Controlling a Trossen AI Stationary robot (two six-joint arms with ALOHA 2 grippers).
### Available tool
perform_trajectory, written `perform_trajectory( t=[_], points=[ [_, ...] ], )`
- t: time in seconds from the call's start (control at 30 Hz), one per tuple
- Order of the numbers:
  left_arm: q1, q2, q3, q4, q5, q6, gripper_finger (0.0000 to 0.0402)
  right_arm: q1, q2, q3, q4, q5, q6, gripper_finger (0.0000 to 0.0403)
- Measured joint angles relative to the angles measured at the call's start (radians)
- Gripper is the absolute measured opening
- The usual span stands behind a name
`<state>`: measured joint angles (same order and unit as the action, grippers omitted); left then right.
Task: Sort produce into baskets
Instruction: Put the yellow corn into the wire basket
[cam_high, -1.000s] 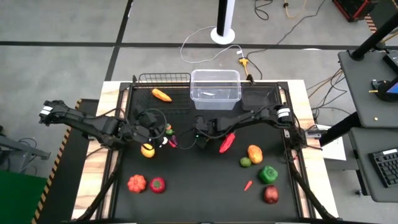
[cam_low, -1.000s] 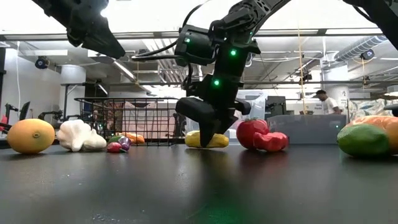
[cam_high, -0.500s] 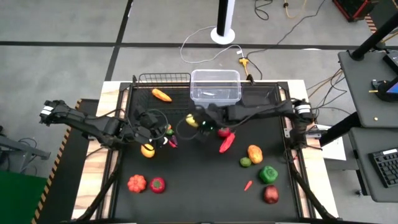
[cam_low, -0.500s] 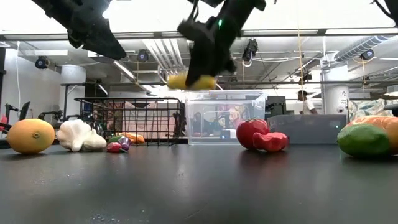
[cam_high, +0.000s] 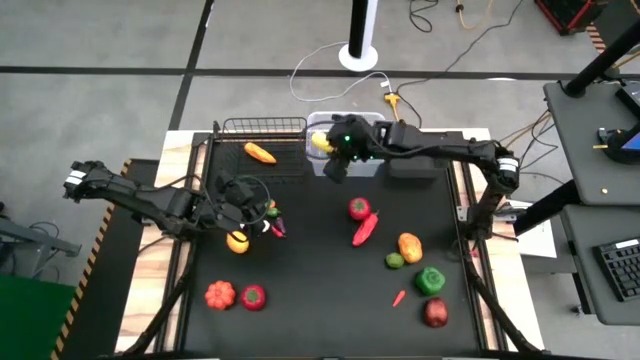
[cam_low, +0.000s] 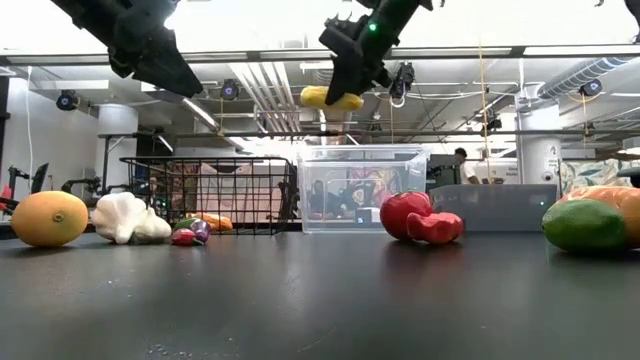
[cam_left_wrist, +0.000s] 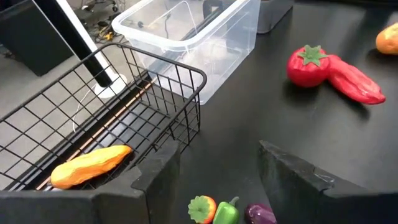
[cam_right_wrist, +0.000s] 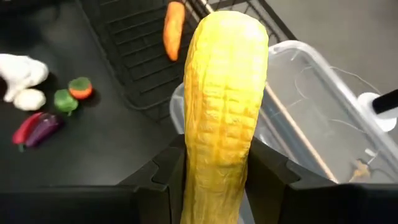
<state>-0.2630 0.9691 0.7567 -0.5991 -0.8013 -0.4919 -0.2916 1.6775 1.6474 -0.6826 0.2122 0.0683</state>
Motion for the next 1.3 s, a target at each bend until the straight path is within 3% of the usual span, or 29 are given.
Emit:
perform_trajectory(
  t=[0.33, 0.6, 0.8, 1.3],
  points=[
    [0.0, -0.003, 0.0, 0.001, -0.01, 0.005, 0.0194, -0.085, 0.057, 0.016, 0.222, -0.015, -0.115, 0.0119],
    [-0.003, -0.032, 0.083, -0.024, -0.165, 0.032, 0.0194, -0.111, 0.189, 0.018, 0.602, -0.188, -0.114, 0.0121],
    [-0.005, -0.06, 0.158, -0.058, -0.206, 0.071, 0.0194, -0.089, 0.283, 0.018, 0.786, -0.194, -0.133, 0.0124],
    [-0.005, -0.069, 0.165, -0.071, -0.203, 0.082, 0.0194, -0.04, 0.365, 0.017, 0.796, -0.196, -0.187, 0.0129]
  ],
)
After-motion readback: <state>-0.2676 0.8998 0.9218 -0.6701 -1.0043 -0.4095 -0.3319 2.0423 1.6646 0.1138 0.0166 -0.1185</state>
